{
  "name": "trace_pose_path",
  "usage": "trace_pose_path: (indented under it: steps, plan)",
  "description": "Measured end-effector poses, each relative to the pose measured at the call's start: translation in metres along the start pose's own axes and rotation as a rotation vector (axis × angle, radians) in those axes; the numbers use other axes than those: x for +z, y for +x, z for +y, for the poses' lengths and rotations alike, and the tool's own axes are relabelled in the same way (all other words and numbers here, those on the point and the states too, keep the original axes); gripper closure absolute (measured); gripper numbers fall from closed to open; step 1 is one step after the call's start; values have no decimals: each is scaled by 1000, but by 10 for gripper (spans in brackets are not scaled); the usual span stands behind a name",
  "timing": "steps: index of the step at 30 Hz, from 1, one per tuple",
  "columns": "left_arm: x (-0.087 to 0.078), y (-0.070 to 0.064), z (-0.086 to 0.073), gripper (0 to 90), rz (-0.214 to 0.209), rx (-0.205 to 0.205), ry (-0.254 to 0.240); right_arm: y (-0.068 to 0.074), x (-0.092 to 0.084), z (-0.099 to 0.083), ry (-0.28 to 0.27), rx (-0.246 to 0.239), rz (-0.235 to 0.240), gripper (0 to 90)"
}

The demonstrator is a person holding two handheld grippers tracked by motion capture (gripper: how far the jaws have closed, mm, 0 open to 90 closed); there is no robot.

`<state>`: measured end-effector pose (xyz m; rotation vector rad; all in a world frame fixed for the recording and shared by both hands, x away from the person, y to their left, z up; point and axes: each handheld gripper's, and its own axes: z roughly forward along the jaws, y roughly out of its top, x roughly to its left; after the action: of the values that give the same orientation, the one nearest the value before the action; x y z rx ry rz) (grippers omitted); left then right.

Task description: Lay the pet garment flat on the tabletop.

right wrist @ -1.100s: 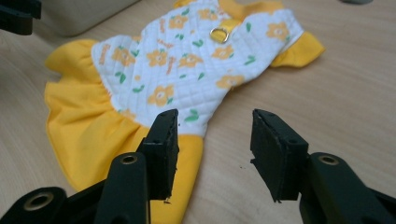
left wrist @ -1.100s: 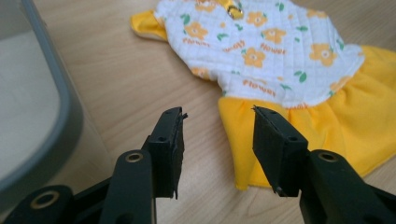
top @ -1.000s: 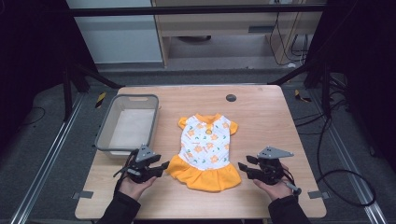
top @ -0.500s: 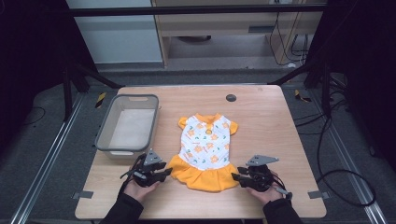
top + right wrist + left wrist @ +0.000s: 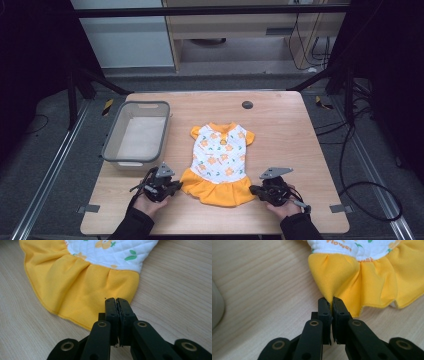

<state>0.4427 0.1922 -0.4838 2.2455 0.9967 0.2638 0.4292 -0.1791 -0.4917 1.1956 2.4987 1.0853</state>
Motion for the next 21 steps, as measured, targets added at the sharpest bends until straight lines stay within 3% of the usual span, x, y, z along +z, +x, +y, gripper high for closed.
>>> trace_pose_path:
  steps: [6, 11, 13, 16, 21]
  plan:
    - [0, -6, -5, 863, -19, -15, 41, -8, -10, -1, -10, -4, -44, 880]
    - [-2, -14, -8, 788, 16, 10, 24, -11, -12, -4, -2, 3, -51, 851]
    - [-8, -17, -8, 758, 14, 19, -3, -9, -14, -3, -15, -1, -54, 819]
    - [-21, -22, -5, 726, 15, 39, -65, -10, -20, -1, -77, -4, -56, 791]
    - [-30, -24, 11, 763, 32, 61, -166, -12, -22, 6, -156, -4, -59, 804]
